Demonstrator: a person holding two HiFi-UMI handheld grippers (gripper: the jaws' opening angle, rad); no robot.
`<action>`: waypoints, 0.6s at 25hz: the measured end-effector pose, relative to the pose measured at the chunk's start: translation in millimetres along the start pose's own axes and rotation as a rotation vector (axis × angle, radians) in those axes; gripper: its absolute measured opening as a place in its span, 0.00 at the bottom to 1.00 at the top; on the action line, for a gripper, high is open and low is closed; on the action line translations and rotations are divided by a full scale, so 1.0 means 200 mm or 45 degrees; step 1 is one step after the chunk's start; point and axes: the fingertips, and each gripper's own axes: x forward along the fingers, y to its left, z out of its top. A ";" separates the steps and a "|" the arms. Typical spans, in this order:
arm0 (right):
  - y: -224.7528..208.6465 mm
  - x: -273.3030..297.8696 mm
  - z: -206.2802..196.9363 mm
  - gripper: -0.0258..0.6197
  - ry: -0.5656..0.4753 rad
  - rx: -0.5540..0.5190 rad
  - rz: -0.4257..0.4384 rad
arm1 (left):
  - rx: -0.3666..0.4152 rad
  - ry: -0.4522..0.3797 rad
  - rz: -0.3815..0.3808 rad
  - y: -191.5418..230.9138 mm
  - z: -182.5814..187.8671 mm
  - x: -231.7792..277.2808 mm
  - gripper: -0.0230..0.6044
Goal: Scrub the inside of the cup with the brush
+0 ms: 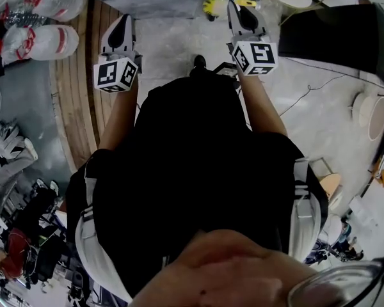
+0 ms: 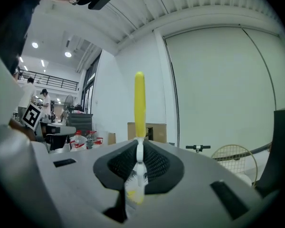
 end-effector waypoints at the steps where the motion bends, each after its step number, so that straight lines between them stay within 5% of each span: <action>1: 0.06 -0.03 0.00 0.10 0.001 0.007 -0.016 | -0.006 0.007 0.003 0.03 -0.01 -0.06 0.06; 9: 0.49 -0.31 -0.09 0.10 0.028 -0.018 -0.098 | -0.028 0.029 -0.021 0.23 -0.09 -0.53 0.06; 15: 0.60 -0.58 -0.17 0.10 0.071 -0.006 -0.149 | -0.202 0.015 -0.146 0.13 -0.13 -0.75 0.06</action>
